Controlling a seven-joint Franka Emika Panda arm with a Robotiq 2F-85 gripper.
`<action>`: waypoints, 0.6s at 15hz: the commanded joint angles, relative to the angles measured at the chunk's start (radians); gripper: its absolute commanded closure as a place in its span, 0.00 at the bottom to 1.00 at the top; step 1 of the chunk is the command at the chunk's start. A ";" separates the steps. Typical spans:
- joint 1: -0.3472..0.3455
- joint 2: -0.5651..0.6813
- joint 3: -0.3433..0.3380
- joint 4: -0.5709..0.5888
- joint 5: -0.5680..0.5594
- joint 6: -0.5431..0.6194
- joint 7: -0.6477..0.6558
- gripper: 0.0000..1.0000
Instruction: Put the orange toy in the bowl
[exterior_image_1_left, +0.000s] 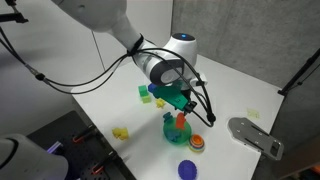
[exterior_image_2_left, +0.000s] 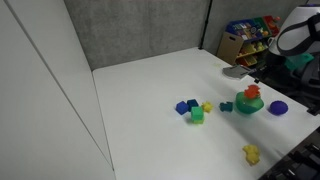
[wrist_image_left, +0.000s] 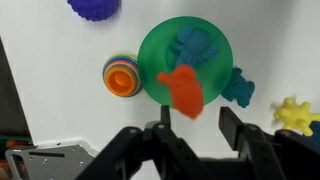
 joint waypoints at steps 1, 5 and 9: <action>0.003 -0.011 -0.024 0.010 -0.044 -0.037 0.022 0.15; 0.009 -0.078 -0.027 -0.019 -0.056 -0.104 0.022 0.00; 0.026 -0.192 -0.037 -0.054 -0.095 -0.216 0.066 0.00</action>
